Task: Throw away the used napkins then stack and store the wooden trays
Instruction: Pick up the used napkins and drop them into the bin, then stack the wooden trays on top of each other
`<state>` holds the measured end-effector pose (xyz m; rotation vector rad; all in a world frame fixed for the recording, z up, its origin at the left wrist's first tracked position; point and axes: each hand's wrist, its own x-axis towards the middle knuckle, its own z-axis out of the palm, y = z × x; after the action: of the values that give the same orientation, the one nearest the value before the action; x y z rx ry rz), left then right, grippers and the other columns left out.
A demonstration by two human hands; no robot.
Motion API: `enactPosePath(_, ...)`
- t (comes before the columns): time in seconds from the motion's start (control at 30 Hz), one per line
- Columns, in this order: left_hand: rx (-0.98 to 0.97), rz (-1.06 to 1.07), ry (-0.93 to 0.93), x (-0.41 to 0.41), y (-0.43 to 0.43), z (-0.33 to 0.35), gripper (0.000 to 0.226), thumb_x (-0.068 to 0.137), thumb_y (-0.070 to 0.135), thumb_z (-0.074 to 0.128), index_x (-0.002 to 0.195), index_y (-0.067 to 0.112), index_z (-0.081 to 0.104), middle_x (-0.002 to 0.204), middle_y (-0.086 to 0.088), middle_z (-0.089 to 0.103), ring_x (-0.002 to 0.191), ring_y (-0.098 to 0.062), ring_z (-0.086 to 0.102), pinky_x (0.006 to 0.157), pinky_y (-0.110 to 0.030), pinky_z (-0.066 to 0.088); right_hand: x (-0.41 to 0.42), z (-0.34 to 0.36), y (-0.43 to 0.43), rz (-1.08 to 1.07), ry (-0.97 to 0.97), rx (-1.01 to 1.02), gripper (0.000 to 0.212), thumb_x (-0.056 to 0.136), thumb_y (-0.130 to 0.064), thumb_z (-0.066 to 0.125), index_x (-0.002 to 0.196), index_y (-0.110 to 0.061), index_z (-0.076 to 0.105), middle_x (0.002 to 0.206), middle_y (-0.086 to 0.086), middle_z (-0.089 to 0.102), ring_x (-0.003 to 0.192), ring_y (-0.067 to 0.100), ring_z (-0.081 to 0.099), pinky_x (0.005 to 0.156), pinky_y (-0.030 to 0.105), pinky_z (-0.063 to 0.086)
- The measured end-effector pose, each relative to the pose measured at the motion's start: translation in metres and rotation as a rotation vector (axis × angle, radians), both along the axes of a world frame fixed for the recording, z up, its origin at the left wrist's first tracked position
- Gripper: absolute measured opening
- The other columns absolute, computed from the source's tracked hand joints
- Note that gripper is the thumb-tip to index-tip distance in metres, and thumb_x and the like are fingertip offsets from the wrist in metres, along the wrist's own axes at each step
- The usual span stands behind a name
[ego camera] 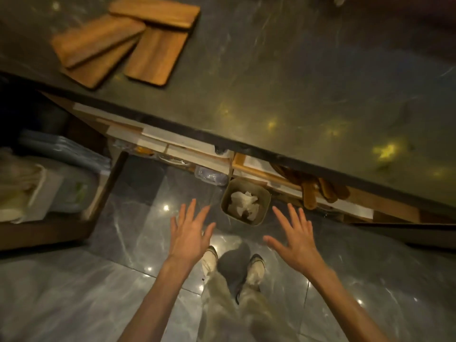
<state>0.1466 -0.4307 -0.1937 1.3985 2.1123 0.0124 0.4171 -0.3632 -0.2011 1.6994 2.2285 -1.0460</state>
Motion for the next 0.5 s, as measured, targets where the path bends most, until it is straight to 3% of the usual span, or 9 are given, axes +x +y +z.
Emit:
enactPosePath(0.13,0.06,0.103,-0.065,0.028,-0.022,0.07,0.053,0.097,0.05,0.041,0.147,0.035,0.033,0.162,-0.005,0.016,0.15,-0.03,0.007,0.118,-0.054,0.012,0.025,0.07,-0.003,0.001,0.08,-0.049,0.075,0.089,-0.063,0.045,0.152,-0.042,0.011,0.164,0.001,-0.009,0.149,0.022,-0.016,0.121,0.052,-0.002)
enactPosePath(0.23,0.091,0.053,-0.053,0.05,-0.029,0.104,0.055,0.097,0.052,0.039,0.148,0.035,0.031,0.163,-0.005,0.013,0.151,-0.029,0.004,0.119,-0.054,0.01,0.046,0.114,-0.001,0.005,0.087,-0.006,0.071,0.091,-0.059,0.047,0.152,-0.038,0.016,0.164,0.003,0.0,0.15,0.025,-0.007,0.121,0.05,0.001)
enactPosePath(0.5,0.182,0.0,-0.054,0.08,-0.021,0.145,0.054,0.097,0.048,0.042,0.148,0.033,0.031,0.162,-0.001,0.017,0.151,-0.024,0.008,0.121,-0.05,0.014,0.081,0.16,-0.003,-0.098,0.201,0.094,0.064,0.092,-0.057,0.049,0.149,-0.036,0.029,0.163,0.002,0.015,0.15,0.023,0.001,0.121,0.049,0.011)
